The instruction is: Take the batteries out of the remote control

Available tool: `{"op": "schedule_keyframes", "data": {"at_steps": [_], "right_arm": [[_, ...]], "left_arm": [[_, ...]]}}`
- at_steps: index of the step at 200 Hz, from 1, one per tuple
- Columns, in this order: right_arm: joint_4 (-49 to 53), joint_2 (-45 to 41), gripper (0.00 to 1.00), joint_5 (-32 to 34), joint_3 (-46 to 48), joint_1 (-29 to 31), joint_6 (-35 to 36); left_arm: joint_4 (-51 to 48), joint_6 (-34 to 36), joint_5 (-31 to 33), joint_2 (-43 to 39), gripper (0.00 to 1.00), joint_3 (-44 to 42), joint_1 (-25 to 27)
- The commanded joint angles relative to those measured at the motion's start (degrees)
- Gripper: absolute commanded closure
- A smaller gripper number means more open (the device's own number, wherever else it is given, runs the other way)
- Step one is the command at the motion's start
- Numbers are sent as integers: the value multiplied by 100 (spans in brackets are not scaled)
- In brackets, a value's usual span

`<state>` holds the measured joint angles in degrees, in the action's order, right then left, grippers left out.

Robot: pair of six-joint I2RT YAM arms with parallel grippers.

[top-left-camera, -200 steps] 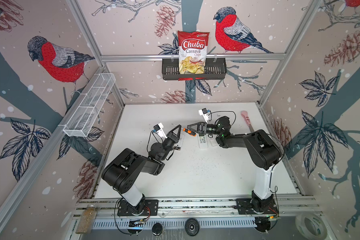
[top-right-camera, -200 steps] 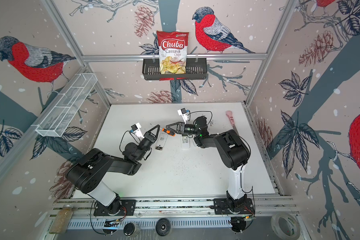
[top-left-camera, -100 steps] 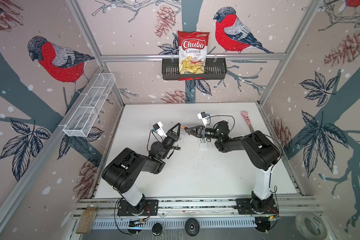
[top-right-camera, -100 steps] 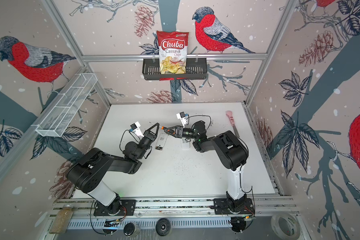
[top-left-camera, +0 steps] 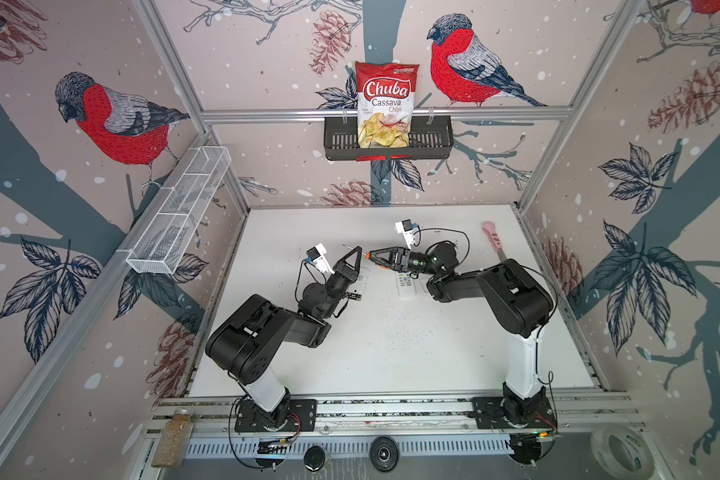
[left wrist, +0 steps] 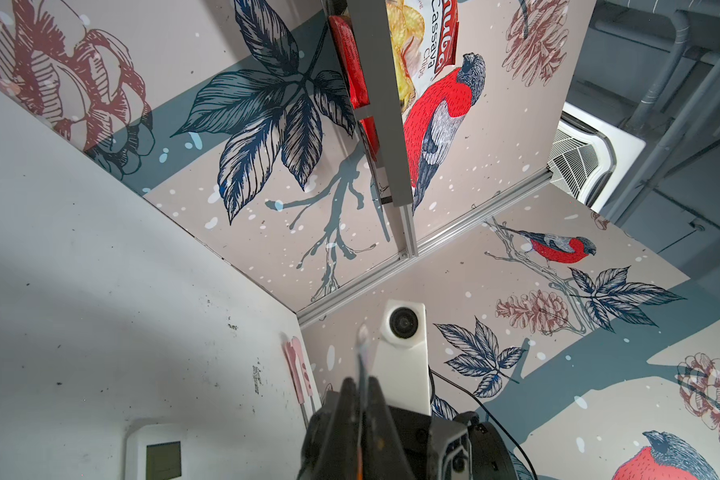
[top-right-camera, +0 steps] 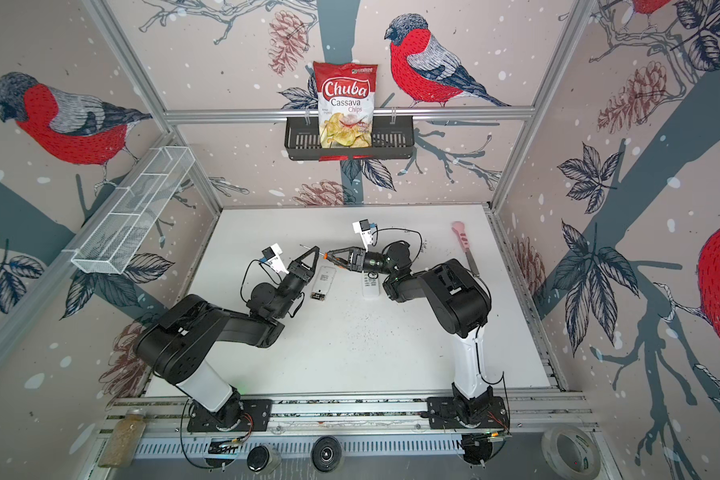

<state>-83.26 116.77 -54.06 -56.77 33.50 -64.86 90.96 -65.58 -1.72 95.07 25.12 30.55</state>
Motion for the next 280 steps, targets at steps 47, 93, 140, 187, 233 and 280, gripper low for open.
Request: {"op": "schedule_keyframes", "data": {"at_steps": [47, 93, 140, 187, 233, 280], "right_arm": [[106, -10, 46, 38, -36, 84, 322], [147, -12, 49, 108, -105, 103, 351], [174, 12, 61, 172, -116, 112, 369], [153, 11, 73, 247, -89, 101, 360], [144, -19, 84, 326, -58, 78, 329], [120, -83, 92, 377, 35, 17, 316]], "left_arm": [[1224, -86, -58, 134, 100, 113, -7], [1229, -122, -29, 153, 100, 94, -6], [1225, -165, -43, 179, 100, 89, -5], [1228, -218, -78, 231, 100, 107, -6], [1228, -253, -127, 325, 100, 98, -20], [1223, -253, -187, 334, 100, 89, -53]]}}
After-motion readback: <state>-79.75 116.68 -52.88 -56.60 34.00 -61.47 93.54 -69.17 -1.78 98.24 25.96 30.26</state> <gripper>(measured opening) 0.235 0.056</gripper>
